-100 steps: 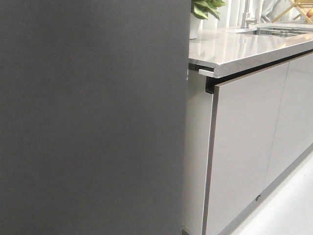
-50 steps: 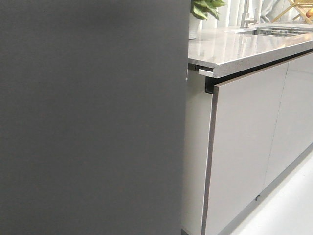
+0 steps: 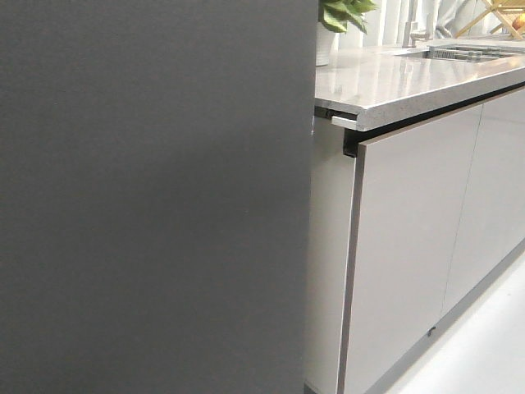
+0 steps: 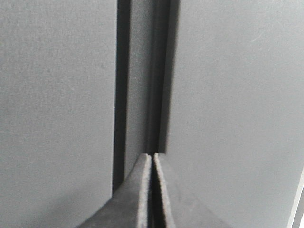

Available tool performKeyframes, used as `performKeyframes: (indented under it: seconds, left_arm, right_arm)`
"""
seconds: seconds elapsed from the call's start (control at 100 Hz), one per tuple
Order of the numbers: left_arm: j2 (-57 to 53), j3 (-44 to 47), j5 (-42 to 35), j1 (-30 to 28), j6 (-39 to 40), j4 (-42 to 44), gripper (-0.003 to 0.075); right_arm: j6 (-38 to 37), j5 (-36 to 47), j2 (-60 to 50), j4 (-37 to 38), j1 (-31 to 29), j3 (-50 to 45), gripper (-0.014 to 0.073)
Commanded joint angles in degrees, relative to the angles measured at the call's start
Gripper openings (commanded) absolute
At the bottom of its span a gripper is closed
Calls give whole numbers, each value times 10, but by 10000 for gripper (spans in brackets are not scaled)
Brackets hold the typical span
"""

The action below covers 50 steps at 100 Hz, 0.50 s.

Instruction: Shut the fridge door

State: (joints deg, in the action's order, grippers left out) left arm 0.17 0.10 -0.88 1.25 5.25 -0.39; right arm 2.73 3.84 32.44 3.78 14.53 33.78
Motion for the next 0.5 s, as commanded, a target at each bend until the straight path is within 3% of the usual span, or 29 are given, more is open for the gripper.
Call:
performKeyframes:
  seconds: [0.0,0.23,0.49]
  left_arm:
    - [11,16,-44,1,2,-1,-21]
    - [11,16,-44,1,2,-1,-21]
    - [11,16,-44,1,2,-1,-20]
  right_arm:
    - [-3,51,-40,5,-32,-25,-76]
    - [-3,47,-157,5,-103,-139,-76]
    - [-3,46,-241,5,-142,-256,-76]
